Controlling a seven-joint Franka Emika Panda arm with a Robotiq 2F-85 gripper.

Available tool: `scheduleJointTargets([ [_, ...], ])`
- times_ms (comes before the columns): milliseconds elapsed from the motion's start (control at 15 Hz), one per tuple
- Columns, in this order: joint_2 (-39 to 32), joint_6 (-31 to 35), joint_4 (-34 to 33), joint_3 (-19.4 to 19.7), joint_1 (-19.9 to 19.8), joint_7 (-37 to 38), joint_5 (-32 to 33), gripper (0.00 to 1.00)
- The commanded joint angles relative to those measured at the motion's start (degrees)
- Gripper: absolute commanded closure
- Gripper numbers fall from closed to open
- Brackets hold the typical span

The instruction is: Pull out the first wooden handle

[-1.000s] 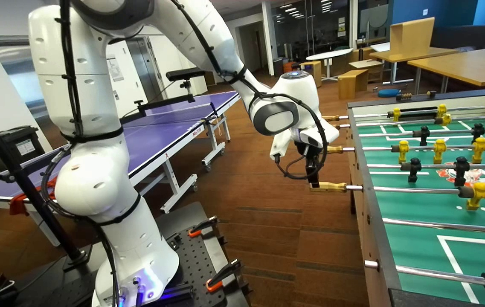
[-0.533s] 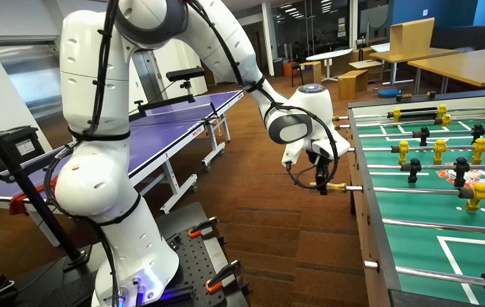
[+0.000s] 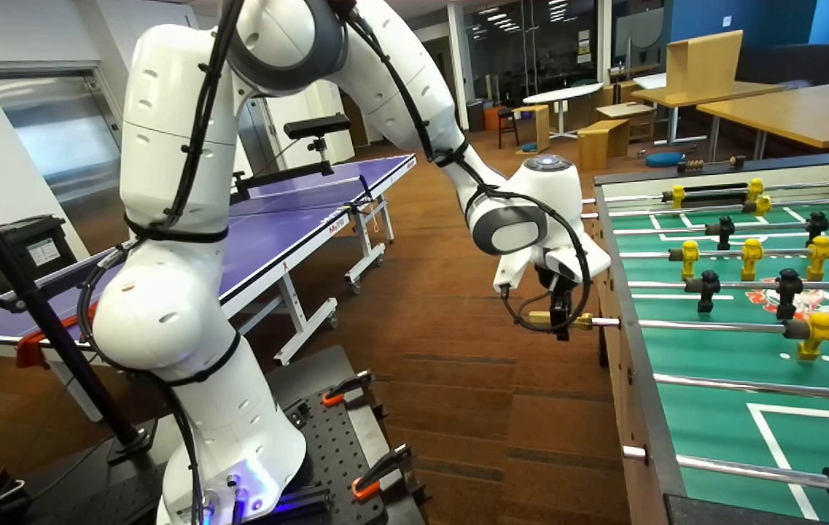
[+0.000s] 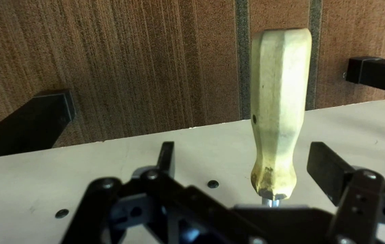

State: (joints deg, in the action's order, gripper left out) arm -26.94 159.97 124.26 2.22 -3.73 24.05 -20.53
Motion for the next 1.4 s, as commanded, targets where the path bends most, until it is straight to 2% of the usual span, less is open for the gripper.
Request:
scheduleJointTargets([
  [0, -1.86, 1.11, -1.9, -0.89, -0.7, -1.45, -1.76, 0.0],
  [467, -3.8, 2.87, -3.02, -3.49, -1.48, -3.56, -3.66, 0.0],
  [533, -4.19, 3.21, -3.23, -3.69, -1.37, -3.61, -3.83, 0.23],
  [600, -4.48, 3.48, -3.32, -3.77, -1.18, -3.51, -3.75, 0.26],
  [1067, -6.16, 3.38, -4.57, -4.16, -0.46, -3.04, -3.14, 0.81],
  [1133, -5.85, 3.39, -4.19, -4.09, -0.2, -3.01, -3.06, 0.84],
  [1333, -4.65, 3.68, -2.57, -4.1, 0.91, -2.44, -2.89, 0.84],
])
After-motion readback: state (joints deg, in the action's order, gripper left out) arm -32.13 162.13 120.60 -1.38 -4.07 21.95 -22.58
